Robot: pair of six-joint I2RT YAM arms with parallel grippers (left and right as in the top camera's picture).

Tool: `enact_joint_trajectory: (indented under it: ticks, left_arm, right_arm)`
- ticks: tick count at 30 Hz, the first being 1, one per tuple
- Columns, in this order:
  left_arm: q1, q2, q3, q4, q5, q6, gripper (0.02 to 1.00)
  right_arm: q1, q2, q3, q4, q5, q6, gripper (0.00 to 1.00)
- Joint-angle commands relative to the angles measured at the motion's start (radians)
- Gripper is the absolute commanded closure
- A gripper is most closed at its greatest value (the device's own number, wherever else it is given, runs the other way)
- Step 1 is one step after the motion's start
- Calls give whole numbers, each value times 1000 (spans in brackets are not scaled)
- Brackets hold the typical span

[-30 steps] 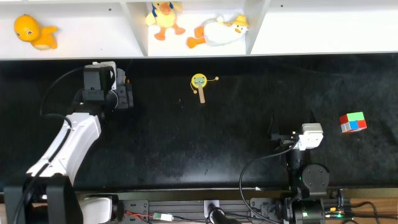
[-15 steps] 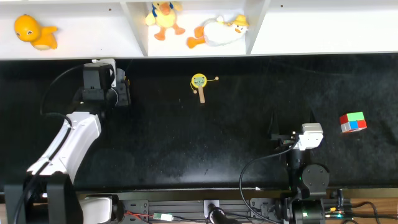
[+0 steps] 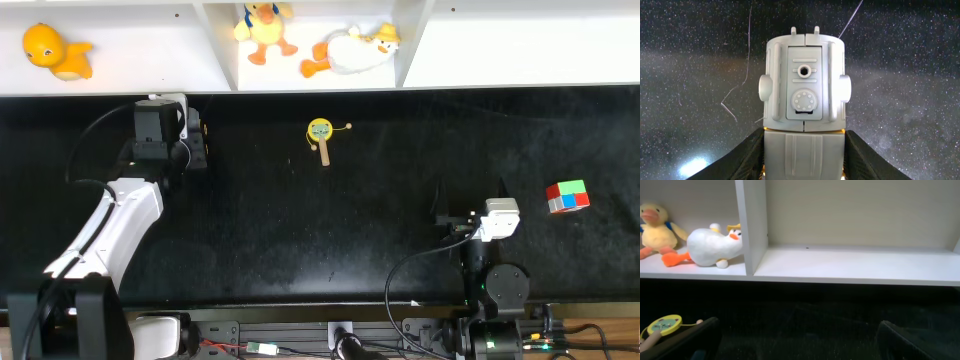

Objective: Store Toys

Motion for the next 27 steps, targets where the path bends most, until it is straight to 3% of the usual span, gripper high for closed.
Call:
enact_joint_trajectory:
  ticks: [1,6,12,27]
  left_arm:
    - [-1,-98,13,-79,2,20,671]
    - [-1,-244,13,-176,-22,20,682]
    - [-1,-364,14,-150,-27,19,667]
    - [-1,-159,149,35,-8,16,728]
  right_arm:
    - [5,-10,-13,4,-7,0,5]
    - [5,-10,-13,4,-7,0,7]
    - [5,-10,-13,5,-7,0,5]
    - [5,-10,-13,4,-7,0,7]
